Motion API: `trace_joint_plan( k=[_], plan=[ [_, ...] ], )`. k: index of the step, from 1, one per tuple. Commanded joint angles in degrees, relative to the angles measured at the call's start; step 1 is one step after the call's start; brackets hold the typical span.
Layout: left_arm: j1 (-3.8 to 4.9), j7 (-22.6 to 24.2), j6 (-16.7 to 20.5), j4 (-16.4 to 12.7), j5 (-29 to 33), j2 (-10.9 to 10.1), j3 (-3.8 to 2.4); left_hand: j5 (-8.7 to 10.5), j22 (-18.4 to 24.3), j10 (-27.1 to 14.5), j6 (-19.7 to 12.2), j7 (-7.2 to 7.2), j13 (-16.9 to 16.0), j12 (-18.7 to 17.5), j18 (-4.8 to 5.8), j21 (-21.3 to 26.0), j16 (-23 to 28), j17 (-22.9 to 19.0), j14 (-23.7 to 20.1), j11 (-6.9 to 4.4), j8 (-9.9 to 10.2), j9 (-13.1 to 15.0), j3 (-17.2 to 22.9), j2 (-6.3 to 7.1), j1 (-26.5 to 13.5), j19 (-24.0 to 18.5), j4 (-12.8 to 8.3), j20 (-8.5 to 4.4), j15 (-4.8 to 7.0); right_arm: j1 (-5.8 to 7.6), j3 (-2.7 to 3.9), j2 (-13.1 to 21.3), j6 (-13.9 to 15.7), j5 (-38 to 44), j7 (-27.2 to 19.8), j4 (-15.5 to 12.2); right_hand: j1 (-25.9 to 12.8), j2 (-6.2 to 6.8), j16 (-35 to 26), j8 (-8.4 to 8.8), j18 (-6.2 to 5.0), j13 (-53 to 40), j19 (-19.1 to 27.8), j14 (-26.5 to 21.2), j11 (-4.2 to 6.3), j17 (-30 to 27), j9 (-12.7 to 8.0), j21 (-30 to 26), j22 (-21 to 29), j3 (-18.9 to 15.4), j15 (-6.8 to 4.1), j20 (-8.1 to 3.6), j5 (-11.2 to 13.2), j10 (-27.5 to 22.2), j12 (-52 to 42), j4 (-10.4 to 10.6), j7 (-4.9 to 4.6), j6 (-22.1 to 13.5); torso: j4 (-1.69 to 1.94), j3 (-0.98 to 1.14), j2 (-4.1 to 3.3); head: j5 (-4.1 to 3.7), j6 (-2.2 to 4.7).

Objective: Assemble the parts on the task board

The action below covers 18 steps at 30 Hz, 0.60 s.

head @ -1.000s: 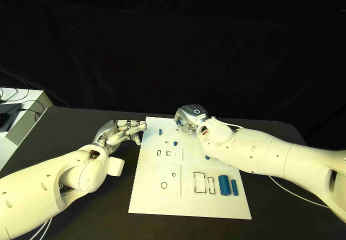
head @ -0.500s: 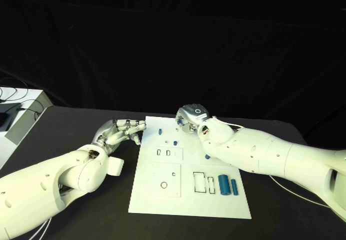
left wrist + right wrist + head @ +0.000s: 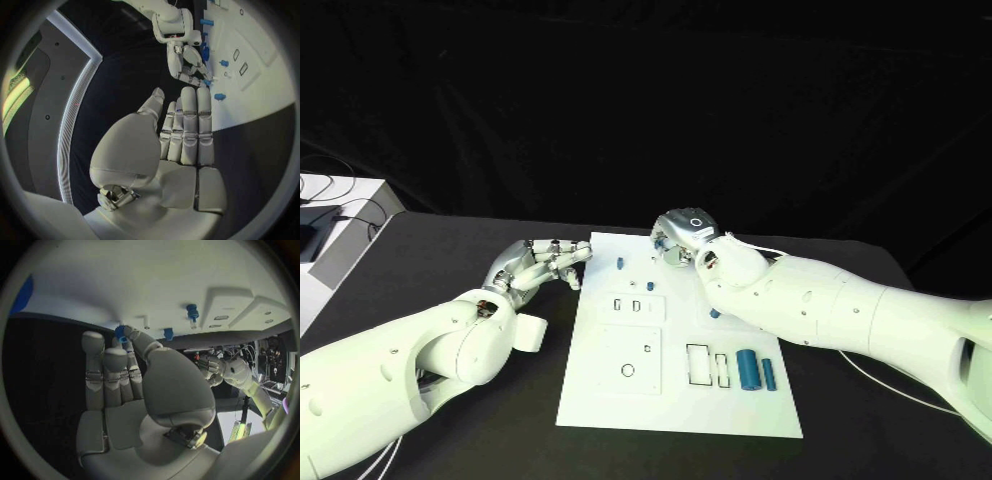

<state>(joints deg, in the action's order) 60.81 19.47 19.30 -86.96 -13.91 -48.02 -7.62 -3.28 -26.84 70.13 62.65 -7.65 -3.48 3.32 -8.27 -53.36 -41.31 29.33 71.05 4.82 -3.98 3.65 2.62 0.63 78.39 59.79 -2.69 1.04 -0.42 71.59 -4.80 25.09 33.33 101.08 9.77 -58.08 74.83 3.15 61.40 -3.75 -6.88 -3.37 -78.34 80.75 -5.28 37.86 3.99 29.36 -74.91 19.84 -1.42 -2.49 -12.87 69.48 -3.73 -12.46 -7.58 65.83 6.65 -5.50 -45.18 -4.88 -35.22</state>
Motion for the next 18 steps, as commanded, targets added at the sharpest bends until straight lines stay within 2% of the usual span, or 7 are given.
trace_joint_plan(
  k=[1, 4, 6, 8, 15, 18],
  plan=[
    [0.01, 0.3, -0.8, -0.1, -0.1, 0.1, -0.04, 0.19, 0.1, -0.6, -0.5, -0.09, -0.1, 0.3, -0.97, -0.2, -0.3, -0.1, -0.4, 0.04, 0.3, 0.0, -0.1, -0.11, -0.4, -0.4, -0.3, -0.05, -0.15, -0.06, -0.04, 0.1, 0.4, -0.5, -0.9, 0.2, -1.3, 1.94, -0.6, 0.22, -1.37, -0.1, 0.2, -0.1, 0.24, -0.4, -0.2, -2.9, -1.6, -1.0, 0.71, 0.71, 2.0, -3.3, 0.3, 1.4, 0.26, -2.3, 0.06, -0.04, -0.03, 0.01, 0.07],
    [0.01, 0.3, -0.8, 0.0, -0.1, 0.1, -0.04, 0.19, 0.1, -0.7, -0.6, -0.13, -0.1, 0.3, -0.97, -0.2, -0.3, -0.1, -0.4, 0.07, 0.3, 0.0, -0.1, -0.08, -0.4, -0.4, -0.3, -0.05, -0.17, -0.06, -0.04, 0.1, 0.9, -0.7, -1.2, 0.3, -1.0, 3.24, -1.5, 0.15, -2.18, -0.1, 0.5, -0.2, -0.38, -1.1, -0.1, -7.4, -0.1, -3.4, 1.16, 1.33, 2.4, -6.5, 0.2, 2.7, 0.84, -4.4, 0.08, -0.04, -0.03, -0.03, 0.07],
    [0.01, 0.3, -0.8, 0.0, -0.1, 0.0, -0.04, 0.19, 0.1, -0.7, -0.6, -0.13, -0.1, 0.3, -0.97, -0.2, -0.3, -0.1, -0.4, 0.07, 0.3, 0.0, -0.1, -0.08, -0.4, -0.4, -0.3, -0.05, -0.17, -0.06, -0.04, 0.1, 1.3, -0.9, -1.4, 0.3, 1.3, 3.46, -2.5, 0.16, -2.86, -0.1, -0.2, 0.2, -0.74, -1.8, 0.0, -11.2, 1.4, -7.0, 1.36, 1.83, 2.3, -8.1, 0.3, 5.0, 1.13, -5.2, 0.05, -0.06, -0.01, 0.00, 0.01],
    [0.01, 0.3, -0.8, 0.0, -0.1, 0.0, -0.04, 0.19, 0.1, -0.7, -0.6, -0.13, -0.1, 0.3, -0.97, -0.2, -0.3, -0.1, -0.4, 0.07, 0.3, 0.0, -0.1, -0.08, -0.4, -0.4, -0.3, -0.05, -0.17, -0.06, -0.04, 0.4, 1.7, -1.3, -1.5, 0.2, 2.4, 3.86, -2.8, 0.22, -3.01, -0.1, -0.9, 0.2, -0.87, -2.0, 0.0, -13.3, 1.9, -8.8, 1.46, 1.94, 2.1, -8.8, 0.2, 6.8, 1.14, -5.4, 0.04, -0.04, -0.05, 0.00, 0.04],
    [0.00, 0.3, -0.8, 0.1, -0.1, -0.1, -0.04, 0.19, 0.2, -1.0, -0.7, -0.14, -0.1, 0.3, -0.99, -0.2, -0.3, -0.2, -0.4, 0.15, 0.3, 0.0, -0.1, -0.07, -0.3, -0.5, -0.4, -0.02, -0.22, -0.05, -0.04, 2.0, 2.8, -2.3, -1.8, -1.6, 3.9, 4.73, -2.8, 0.31, -3.08, -0.1, -2.3, 0.3, -0.94, -2.0, -0.1, -16.6, 0.7, -10.0, 1.50, 2.00, 1.7, -9.0, 0.3, 9.5, 1.22, -5.4, 0.00, 0.01, -0.10, 0.06, 0.14],
    [0.00, 0.3, -0.7, 0.1, -0.1, -0.2, -0.04, 0.19, 0.2, -1.0, -0.7, -0.14, -0.1, 0.3, -0.99, -0.2, -0.3, -0.2, -0.4, 0.15, 0.3, 0.0, -0.1, -0.07, -0.3, -0.5, -0.4, -0.02, -0.22, -0.04, -0.03, 3.4, 3.3, -3.3, -2.1, -3.0, 4.0, 4.43, -2.7, 0.21, -3.00, -0.1, -2.6, 0.3, -0.76, -1.9, 0.0, -16.6, 0.1, -9.7, 1.38, 1.90, 0.9, -8.2, 0.3, 9.4, 0.85, -5.0, -0.14, 0.08, -0.07, 0.04, 0.22]
  ],
)
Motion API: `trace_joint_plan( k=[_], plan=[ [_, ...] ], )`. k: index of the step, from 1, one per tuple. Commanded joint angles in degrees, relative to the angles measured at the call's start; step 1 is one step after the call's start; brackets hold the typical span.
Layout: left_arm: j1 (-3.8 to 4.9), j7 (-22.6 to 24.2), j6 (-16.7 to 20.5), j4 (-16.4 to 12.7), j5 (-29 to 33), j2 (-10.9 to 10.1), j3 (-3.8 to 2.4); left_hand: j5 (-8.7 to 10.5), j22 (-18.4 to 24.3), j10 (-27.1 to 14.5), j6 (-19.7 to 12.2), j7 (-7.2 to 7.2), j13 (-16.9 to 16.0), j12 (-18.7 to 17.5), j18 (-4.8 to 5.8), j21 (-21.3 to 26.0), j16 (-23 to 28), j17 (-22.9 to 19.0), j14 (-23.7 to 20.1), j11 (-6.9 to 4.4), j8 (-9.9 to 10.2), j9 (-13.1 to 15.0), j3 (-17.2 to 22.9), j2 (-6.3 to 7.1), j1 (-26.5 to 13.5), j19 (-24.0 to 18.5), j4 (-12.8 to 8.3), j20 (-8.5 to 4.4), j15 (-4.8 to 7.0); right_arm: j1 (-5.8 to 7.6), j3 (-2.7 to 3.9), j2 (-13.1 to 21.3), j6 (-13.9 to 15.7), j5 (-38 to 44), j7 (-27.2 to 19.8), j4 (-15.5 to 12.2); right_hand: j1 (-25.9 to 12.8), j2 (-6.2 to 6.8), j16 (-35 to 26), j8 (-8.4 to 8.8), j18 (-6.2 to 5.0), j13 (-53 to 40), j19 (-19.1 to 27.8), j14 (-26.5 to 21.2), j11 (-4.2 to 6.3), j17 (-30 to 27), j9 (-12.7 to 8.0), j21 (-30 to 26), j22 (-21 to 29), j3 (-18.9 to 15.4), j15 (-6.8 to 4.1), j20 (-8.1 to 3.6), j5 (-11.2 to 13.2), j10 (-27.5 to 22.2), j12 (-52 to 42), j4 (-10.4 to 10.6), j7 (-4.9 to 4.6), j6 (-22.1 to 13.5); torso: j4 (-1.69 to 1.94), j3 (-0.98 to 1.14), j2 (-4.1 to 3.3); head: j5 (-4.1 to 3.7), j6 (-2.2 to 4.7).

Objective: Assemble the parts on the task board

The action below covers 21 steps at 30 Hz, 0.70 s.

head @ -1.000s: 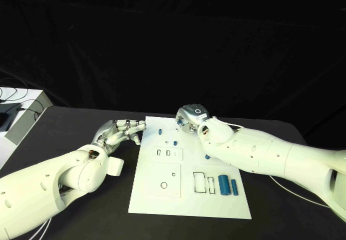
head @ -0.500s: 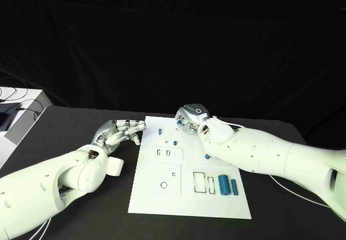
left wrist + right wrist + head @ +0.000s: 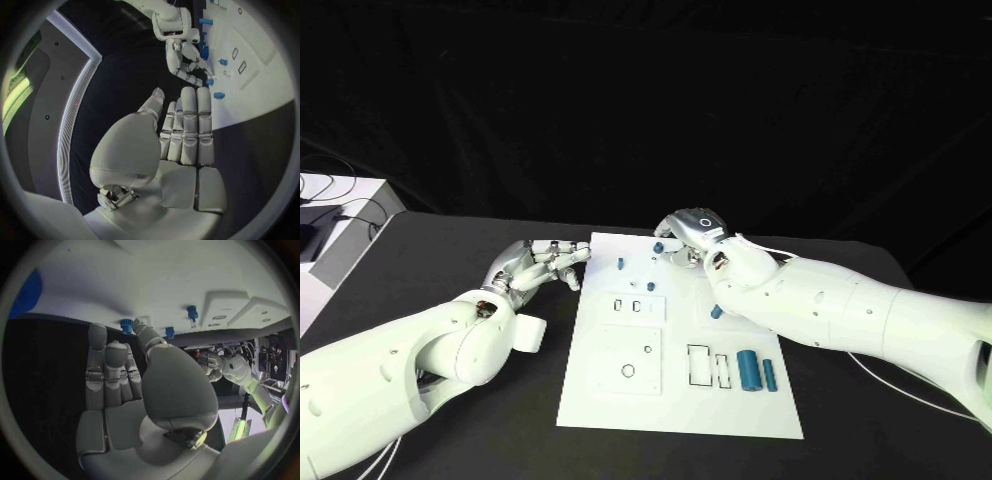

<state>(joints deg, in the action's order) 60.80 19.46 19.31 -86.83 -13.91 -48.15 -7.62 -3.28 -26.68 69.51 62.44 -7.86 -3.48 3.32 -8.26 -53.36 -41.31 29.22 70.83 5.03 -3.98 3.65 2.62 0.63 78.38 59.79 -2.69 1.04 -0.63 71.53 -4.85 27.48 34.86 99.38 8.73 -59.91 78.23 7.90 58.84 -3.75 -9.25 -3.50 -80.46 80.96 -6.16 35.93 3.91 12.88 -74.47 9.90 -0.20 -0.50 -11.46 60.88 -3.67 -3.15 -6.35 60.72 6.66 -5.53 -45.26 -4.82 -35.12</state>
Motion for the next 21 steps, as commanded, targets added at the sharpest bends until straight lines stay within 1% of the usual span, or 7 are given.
trace_joint_plan(
  k=[1, 7, 12, 13, 15, 17, 21],
  plan=[
    [0.00, 0.3, -0.7, 0.0, 0.0, 0.0, -0.04, 0.19, 0.0, -0.4, -0.5, 0.06, -0.1, 0.3, -1.00, -0.2, -0.3, 0.0, -0.2, -0.06, 0.3, 0.0, -0.1, -0.07, -0.3, -0.5, -0.4, -0.02, -0.01, 0.02, 0.07, 1.7, 2.0, -2.1, -1.2, -2.0, 0.5, -0.44, -0.1, 0.21, -0.59, 0.0, -0.6, 0.1, 0.16, 0.1, 0.0, -0.2, -0.6, 0.4, 0.12, -0.13, -0.7, 0.7, 0.2, 0.0, -0.47, 0.3, -0.17, 0.08, 0.01, -0.04, 0.18],
    [-0.08, 0.4, -0.8, 0.0, 0.0, -0.2, -0.04, 0.20, 0.1, -0.5, -0.5, 0.07, -0.1, 0.3, -1.02, -0.3, -0.2, -0.1, -0.3, -0.03, 0.3, 0.0, -0.1, -0.07, -0.3, -0.5, -0.4, 0.00, -0.03, 0.08, 0.89, 6.7, 2.8, -7.6, -2.7, -7.1, 0.7, -1.71, 1.0, 0.07, 0.25, -0.5, -1.4, 0.3, 2.20, 0.7, 0.1, 3.9, -2.5, 3.0, -1.17, -0.93, -3.7, 10.1, -0.9, -1.1, -1.91, 2.4, -0.39, 0.24, 0.01, -0.07, 0.60],
    [-0.23, 0.5, -0.9, -0.1, 0.1, -0.5, -0.04, 0.20, 0.1, -0.5, -0.5, 0.07, -0.1, 0.3, -1.02, -0.3, -0.2, -0.1, -0.3, -0.03, 0.3, 0.0, -0.1, -0.07, -0.3, -0.5, -0.4, 0.00, -0.03, 0.61, 1.36, 11.5, 0.6, -13.7, -3.2, -10.8, -0.1, -0.94, 1.2, -0.06, 2.17, -4.2, -1.4, 0.3, 5.61, 1.0, 0.1, 5.4, -2.8, 1.9, -3.51, -2.96, -5.2, 20.8, -5.1, -2.4, -1.14, 2.5, -0.88, 0.55, -0.01, -0.16, 0.95],
    [-0.26, 0.5, -0.9, -0.1, 0.1, -0.5, -0.04, 0.20, 0.1, -0.5, -0.5, 0.07, -0.1, 0.3, -1.02, -0.3, -0.2, -0.1, -0.3, -0.03, 0.3, 0.0, -0.1, -0.07, -0.3, -0.5, -0.4, 0.00, -0.03, 0.76, 1.41, 12.4, -0.2, -14.7, -3.2, -11.2, -0.6, -1.38, 1.4, -0.62, 3.42, -11.2, -1.7, 0.6, 5.91, 1.3, 0.3, 6.4, -2.8, -1.0, -4.48, -4.19, -6.9, 18.5, -10.6, -2.5, -0.73, 3.1, -0.95, 0.57, -0.01, -0.22, 0.95],
    [-0.31, 0.5, -0.9, -0.2, 0.1, -0.6, -0.04, 0.20, 0.1, -0.5, -0.5, 0.07, -0.1, 0.3, -1.02, -0.3, -0.2, -0.1, -0.3, -0.03, 0.3, 0.0, -0.1, -0.07, -0.3, -0.5, -0.4, 0.00, -0.03, 0.97, 1.46, 13.6, -1.6, -16.2, -3.2, -11.7, -0.2, -3.13, 2.6, -0.80, 4.78, -32.0, -2.2, 0.8, 5.94, 2.6, 0.5, 8.3, -3.1, -5.0, -4.31, -4.85, -7.2, 9.3, -28.5, -2.9, -0.71, 2.2, -1.09, 0.64, 0.00, -0.31, 1.09],
    [-0.36, 0.6, -0.9, -0.2, 0.1, -0.7, -0.04, 0.19, 0.1, -0.4, -0.6, 0.08, -0.1, 0.3, -1.03, -0.4, -0.2, -0.1, -0.3, -0.05, 0.3, 0.0, -0.1, -0.03, -0.3, -0.6, -0.4, 0.03, -0.03, 1.16, 1.50, 15.0, -3.2, -17.4, -3.1, -12.0, -1.3, -3.38, 4.2, -0.31, 4.26, -43.1, -2.4, 0.6, 5.62, 5.3, 0.5, 9.8, -3.4, -6.3, -3.67, -4.40, -7.5, 5.9, -38.3, -2.7, -1.34, 0.5, -1.24, 0.73, -0.02, -0.27, 1.16],
    [-0.55, 0.6, -1.0, -0.4, 0.1, -0.8, -0.04, 0.19, 0.1, -0.4, -0.6, 0.08, -0.1, 0.3, -1.03, -0.4, -0.2, -0.1, -0.3, -0.05, 0.3, 0.0, -0.1, -0.03, -0.3, -0.6, -0.4, 0.03, -0.03, 1.37, 1.55, 16.8, -6.2, -19.1, -2.8, -11.9, -2.6, -2.42, 10.6, -0.26, 3.69, -56.9, -3.7, 1.2, 4.87, 14.3, 0.8, 16.8, -4.5, -7.5, -2.85, -3.58, -7.8, 7.0, -50.8, -1.9, -1.62, -0.9, -1.34, 0.92, -0.15, -0.35, 1.14]
  ],
)
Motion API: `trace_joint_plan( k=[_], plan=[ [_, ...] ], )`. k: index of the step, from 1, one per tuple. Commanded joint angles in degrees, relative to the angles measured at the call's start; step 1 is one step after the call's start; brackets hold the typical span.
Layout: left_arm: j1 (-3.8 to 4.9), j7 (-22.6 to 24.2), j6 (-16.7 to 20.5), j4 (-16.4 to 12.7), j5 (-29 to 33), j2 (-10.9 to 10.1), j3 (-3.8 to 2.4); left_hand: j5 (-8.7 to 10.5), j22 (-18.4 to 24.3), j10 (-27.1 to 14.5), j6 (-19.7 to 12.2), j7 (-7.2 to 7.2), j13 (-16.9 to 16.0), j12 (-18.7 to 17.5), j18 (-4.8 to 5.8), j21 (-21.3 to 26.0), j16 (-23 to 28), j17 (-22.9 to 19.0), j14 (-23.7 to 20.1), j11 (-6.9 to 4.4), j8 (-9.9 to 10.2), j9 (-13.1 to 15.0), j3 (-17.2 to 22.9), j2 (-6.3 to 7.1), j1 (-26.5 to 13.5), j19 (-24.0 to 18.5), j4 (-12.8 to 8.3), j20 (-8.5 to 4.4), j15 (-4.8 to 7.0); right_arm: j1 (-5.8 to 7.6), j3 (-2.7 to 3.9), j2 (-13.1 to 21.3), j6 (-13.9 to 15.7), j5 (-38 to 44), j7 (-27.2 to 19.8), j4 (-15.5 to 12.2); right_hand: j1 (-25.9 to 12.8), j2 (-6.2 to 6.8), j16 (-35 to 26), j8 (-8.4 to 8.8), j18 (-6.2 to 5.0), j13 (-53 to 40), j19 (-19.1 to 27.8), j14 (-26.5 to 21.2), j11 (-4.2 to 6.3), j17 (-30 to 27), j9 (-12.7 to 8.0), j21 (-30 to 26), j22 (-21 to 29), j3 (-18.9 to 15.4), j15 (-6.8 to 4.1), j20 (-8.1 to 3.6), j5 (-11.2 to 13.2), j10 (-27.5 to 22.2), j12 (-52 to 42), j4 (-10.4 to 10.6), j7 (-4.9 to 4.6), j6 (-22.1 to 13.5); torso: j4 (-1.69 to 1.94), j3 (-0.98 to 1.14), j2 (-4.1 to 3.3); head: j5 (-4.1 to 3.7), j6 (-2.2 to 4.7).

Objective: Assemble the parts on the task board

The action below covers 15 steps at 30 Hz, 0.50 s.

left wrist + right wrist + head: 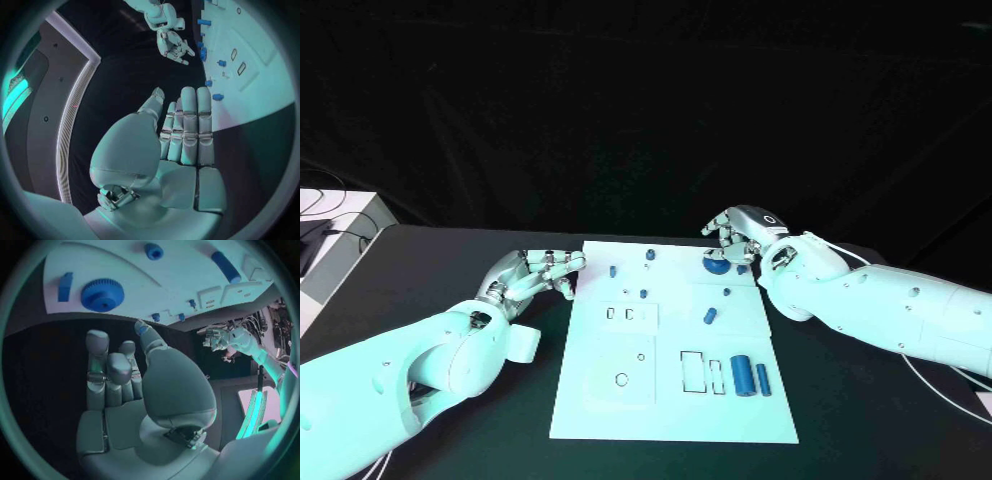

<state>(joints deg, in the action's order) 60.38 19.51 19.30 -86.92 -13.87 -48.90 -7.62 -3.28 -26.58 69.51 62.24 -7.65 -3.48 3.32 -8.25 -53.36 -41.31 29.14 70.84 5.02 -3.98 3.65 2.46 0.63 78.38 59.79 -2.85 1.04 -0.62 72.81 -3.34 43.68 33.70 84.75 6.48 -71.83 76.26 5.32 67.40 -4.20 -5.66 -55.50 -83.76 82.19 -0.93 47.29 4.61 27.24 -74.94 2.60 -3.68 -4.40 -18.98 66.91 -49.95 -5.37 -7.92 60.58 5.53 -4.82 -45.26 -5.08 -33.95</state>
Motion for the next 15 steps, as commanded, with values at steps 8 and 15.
trace_joint_plan(
  k=[8, 15],
  plan=[
    [-0.60, 0.8, -1.4, -0.8, 0.1, -0.5, -0.05, 0.19, 0.1, -0.5, -0.5, -0.14, -0.1, 0.3, -1.03, -0.4, -0.2, -0.2, -0.3, -0.03, 0.3, 0.0, 0.0, -0.01, -0.3, -0.7, -0.3, 0.05, -0.04, 0.27, 0.07, 1.8, -8.4, -5.8, 0.0, 1.1, -1.2, 1.69, 5.1, 0.23, -0.50, -14.0, -0.4, 0.2, -0.92, 8.4, 0.7, 9.8, -4.9, 0.3, 1.27, 1.20, -0.5, 4.3, -11.6, 2.5, -0.34, -1.8, -0.02, 0.10, -0.12, -0.51, -0.39],
    [-0.72, 0.8, -1.4, -1.1, 0.0, -0.8, -0.15, 0.19, 0.2, -0.5, -0.6, -0.15, -0.1, 0.3, -1.03, -0.5, -0.2, -0.2, -0.3, -0.01, 0.3, 0.0, 0.0, 0.01, -0.2, -0.7, -0.4, 0.05, -0.04, 0.32, 0.08, 1.9, -10.9, -6.2, 0.5, 2.2, -1.5, 2.23, 5.8, 0.23, -0.56, -15.3, -0.3, 0.3, -1.08, 9.4, 0.8, 11.7, -5.1, 0.3, 1.43, 1.39, -0.5, 4.8, -12.6, 3.3, -0.46, -2.4, -0.13, 0.06, -0.10, -0.81, -0.63]
  ],
)
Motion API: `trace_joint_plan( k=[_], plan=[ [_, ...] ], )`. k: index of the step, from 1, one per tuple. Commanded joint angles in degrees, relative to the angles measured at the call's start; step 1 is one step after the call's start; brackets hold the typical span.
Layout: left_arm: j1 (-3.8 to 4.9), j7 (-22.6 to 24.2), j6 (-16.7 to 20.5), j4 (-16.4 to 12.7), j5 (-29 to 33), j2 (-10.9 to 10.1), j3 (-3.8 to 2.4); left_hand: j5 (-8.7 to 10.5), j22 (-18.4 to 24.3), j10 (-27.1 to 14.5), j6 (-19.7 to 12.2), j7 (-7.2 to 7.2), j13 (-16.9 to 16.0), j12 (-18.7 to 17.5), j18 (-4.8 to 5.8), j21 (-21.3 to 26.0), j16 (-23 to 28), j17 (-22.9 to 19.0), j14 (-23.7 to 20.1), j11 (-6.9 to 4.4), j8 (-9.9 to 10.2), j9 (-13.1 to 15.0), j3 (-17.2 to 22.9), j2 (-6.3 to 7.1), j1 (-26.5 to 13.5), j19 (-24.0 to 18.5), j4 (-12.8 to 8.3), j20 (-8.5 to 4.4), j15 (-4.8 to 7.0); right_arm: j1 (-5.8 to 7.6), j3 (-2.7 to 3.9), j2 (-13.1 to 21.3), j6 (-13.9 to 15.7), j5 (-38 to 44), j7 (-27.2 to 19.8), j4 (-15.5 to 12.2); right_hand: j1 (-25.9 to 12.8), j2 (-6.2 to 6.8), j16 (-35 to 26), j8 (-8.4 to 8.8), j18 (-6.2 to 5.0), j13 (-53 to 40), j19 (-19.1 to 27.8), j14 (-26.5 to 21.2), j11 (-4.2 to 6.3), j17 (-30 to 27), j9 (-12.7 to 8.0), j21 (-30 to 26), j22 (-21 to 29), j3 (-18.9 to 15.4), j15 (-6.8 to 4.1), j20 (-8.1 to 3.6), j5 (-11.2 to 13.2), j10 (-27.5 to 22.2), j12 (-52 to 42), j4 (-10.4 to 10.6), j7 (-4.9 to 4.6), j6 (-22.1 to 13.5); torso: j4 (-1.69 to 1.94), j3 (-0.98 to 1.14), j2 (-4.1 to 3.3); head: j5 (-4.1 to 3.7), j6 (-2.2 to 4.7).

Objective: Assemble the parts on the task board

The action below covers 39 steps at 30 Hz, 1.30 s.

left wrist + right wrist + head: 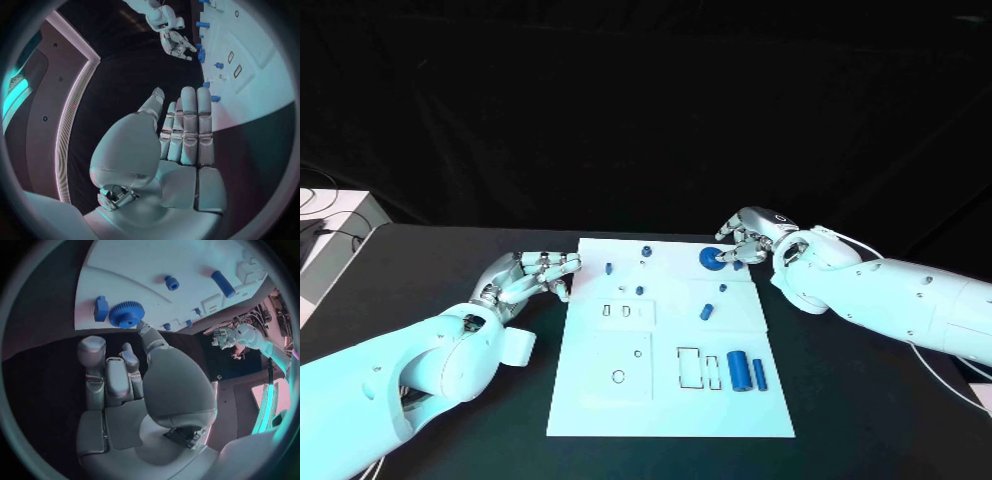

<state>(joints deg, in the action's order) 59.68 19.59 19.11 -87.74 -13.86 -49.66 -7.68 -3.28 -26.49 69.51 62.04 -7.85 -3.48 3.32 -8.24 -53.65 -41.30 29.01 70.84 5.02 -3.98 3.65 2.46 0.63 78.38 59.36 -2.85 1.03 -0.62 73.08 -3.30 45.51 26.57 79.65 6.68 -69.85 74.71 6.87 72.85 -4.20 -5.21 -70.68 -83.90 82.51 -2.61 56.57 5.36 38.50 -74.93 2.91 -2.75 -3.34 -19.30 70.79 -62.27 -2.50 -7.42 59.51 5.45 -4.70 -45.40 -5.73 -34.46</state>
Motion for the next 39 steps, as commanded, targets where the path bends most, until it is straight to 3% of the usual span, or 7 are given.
trace_joint_plan(
  k=[1, 8, 20, 39],
  plan=[
    [-0.03, 0.7, -1.2, -0.3, 0.0, 0.0, -0.12, 0.19, 0.1, -0.5, -0.4, 0.05, -0.1, 0.3, -1.04, -0.2, -0.2, -0.1, -0.3, -0.01, 0.3, 0.0, 0.0, 0.02, -0.2, -0.2, -0.4, 0.06, -0.05, 0.05, 0.04, 0.0, -4.0, -1.1, 0.3, 0.3, 0.0, 0.69, 0.3, 0.23, -1.01, -0.2, -0.1, -0.1, 0.61, 0.2, 0.1, 0.4, -5.1, -0.1, 0.49, 0.33, -0.2, 0.9, -0.3, 0.5, -0.96, -1.3, -0.05, -0.10, 0.07, -0.19, -0.19],
    [-0.03, 0.6, -1.1, -1.0, -0.3, -0.4, -0.50, 0.19, 0.2, -0.7, -0.4, 0.00, -0.1, 0.3, -1.02, -0.2, 0.0, -0.3, -0.5, 0.06, 0.3, 0.0, 0.0, 0.03, -0.1, -0.4, -0.5, 0.09, -0.11, 0.06, 0.04, -0.1, -5.4, -1.1, 0.8, 0.9, -0.2, 1.01, 0.6, 0.17, -1.01, -0.6, -0.1, 0.0, 0.61, 0.6, 0.2, 1.2, -5.2, -0.1, 0.53, 0.39, -0.1, 1.1, -0.6, 1.1, -0.92, -1.2, -0.01, -0.08, 0.04, -0.45, -0.25],
    [-0.01, 0.4, -1.2, -2.1, -0.9, -0.9, -1.97, 0.20, 2.6, -2.0, -0.6, -0.14, 0.0, 0.3, -0.86, 2.4, 3.8, -2.6, -0.8, 0.46, 0.3, 0.0, -0.1, 0.02, -0.2, -0.7, -0.9, 0.66, -0.53, 0.06, 0.04, -2.2, -5.4, -2.3, 0.5, 3.4, -0.6, 0.78, 0.8, 0.21, -0.99, -0.8, 0.0, 0.0, 0.63, 0.9, 0.2, 1.7, -5.3, 0.0, 0.52, 0.38, -0.6, 1.3, -0.6, 1.6, -0.88, -1.1, 0.15, -0.08, 0.06, -0.75, -0.40],
    [0.00, 0.2, -1.2, -2.5, -1.1, -1.0, -2.19, 0.19, 3.1, -2.1, -0.6, -0.14, 0.0, 0.3, -0.82, 2.8, 4.2, -2.7, -0.6, 0.48, 0.3, 0.0, -0.2, -0.01, -0.2, -0.3, -0.9, 0.64, -0.53, 0.02, 0.00, -4.4, -8.4, -3.5, 0.5, 6.3, -1.6, 0.20, 0.9, 0.16, -1.00, -1.1, 0.2, 0.0, 0.70, 1.0, 0.2, 2.0, -5.2, 0.0, 0.48, 0.38, -2.5, 1.3, -0.6, 2.0, -0.76, -0.7, 0.04, -0.10, 0.08, -0.75, -0.80]
  ],
)
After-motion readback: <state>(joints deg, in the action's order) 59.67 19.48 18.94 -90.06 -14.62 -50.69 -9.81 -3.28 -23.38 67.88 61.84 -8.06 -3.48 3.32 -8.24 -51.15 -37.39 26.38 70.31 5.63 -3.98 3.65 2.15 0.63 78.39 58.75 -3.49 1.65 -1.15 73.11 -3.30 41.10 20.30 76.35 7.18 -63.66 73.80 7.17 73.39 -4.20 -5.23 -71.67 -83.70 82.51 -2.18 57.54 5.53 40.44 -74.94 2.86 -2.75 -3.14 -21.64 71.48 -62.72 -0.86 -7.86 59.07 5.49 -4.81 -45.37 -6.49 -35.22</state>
